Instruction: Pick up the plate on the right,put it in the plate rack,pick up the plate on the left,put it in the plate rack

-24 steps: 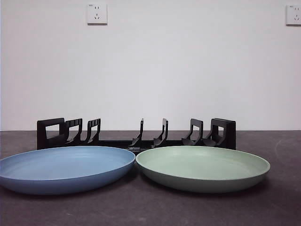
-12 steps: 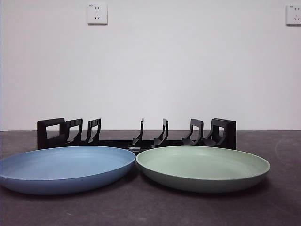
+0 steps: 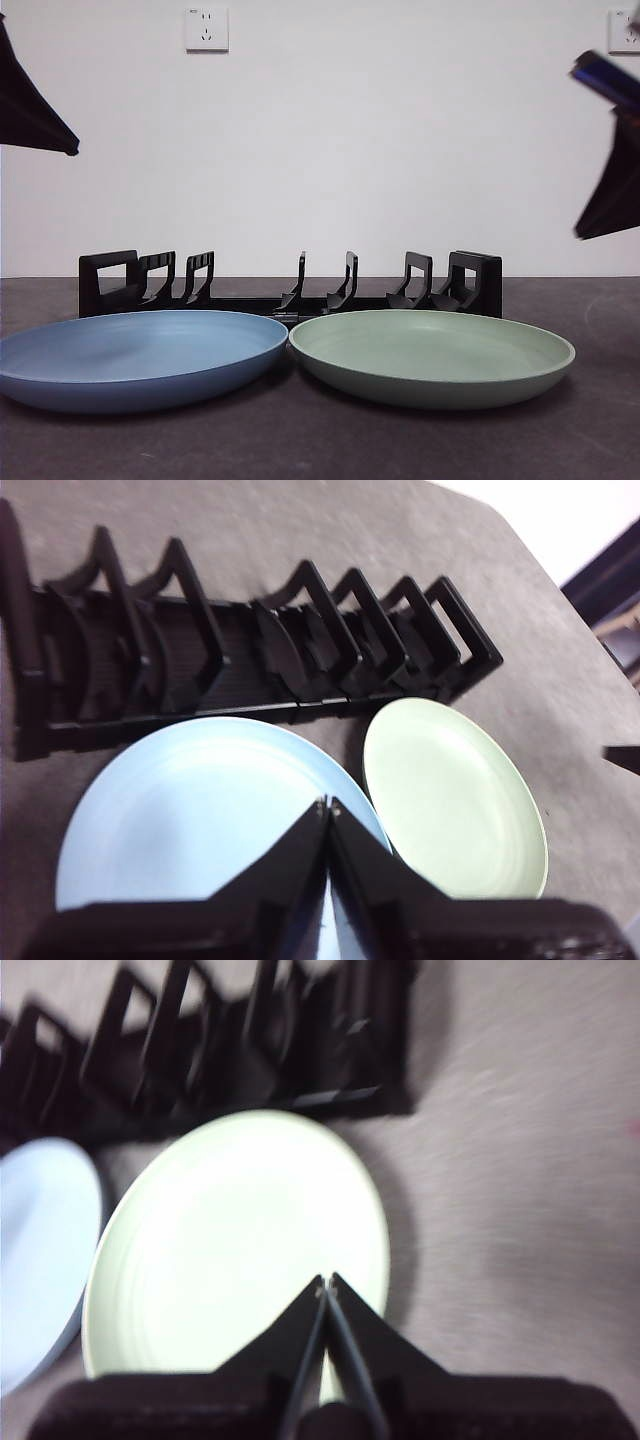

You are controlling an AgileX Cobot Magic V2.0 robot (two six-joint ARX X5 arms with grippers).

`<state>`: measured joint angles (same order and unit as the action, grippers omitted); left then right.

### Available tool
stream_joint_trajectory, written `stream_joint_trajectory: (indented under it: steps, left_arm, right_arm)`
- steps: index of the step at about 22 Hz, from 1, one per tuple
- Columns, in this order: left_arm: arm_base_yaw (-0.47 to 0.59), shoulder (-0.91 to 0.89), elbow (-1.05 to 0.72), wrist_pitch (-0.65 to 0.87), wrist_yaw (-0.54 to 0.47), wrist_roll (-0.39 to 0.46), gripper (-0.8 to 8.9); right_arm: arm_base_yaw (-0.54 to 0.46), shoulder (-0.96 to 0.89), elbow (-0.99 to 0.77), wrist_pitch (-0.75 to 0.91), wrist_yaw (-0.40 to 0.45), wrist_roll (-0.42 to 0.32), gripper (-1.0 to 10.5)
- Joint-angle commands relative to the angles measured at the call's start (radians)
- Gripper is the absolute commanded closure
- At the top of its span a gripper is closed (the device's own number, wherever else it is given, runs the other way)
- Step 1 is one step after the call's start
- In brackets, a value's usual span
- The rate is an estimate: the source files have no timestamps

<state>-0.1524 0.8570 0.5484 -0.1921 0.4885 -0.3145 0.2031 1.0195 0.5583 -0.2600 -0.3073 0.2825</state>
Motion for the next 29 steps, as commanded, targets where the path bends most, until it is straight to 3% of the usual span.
stream_joint_trajectory:
  steps: [1,4,14,16,19,21,23,27,29]
  left_arm:
    - [-0.01,0.02,0.003,0.003,0.013,0.027,6.46]
    - [-0.011,0.024,0.003,0.004,0.011,0.027,5.62]
    - [-0.03,0.116,0.145,-0.061,-0.002,0.098,5.61]
    - [-0.048,0.144,0.163,-0.063,-0.018,0.11,5.61]
    - [-0.072,0.173,0.169,-0.06,-0.019,0.124,5.61]
    - [-0.085,0.175,0.169,-0.06,-0.023,0.136,5.61]
    - [-0.094,0.175,0.169,-0.056,-0.024,0.143,5.61]
    - [-0.125,0.175,0.18,-0.059,-0.008,0.267,5.61]
    - [-0.167,0.175,0.209,-0.098,0.008,0.374,5.61]
  right_arm:
    - [0.0,0.099,0.048,-0.002,-0.034,-0.05,7.6]
    - [0.0,0.197,0.097,-0.01,-0.032,-0.069,7.3]
    - [0.0,0.44,0.122,0.028,-0.035,-0.073,7.3]
    - [0.0,0.469,0.122,0.033,-0.035,-0.072,8.2]
    - [0.0,0.49,0.122,0.031,-0.035,-0.063,8.5]
    - [0.0,0.49,0.122,0.031,-0.035,-0.055,9.6]
    - [0.0,0.49,0.122,0.031,-0.035,-0.049,9.6]
    - [0.0,0.454,0.156,-0.055,-0.035,-0.044,9.6]
    - [0.0,0.412,0.184,-0.108,-0.035,-0.044,9.6]
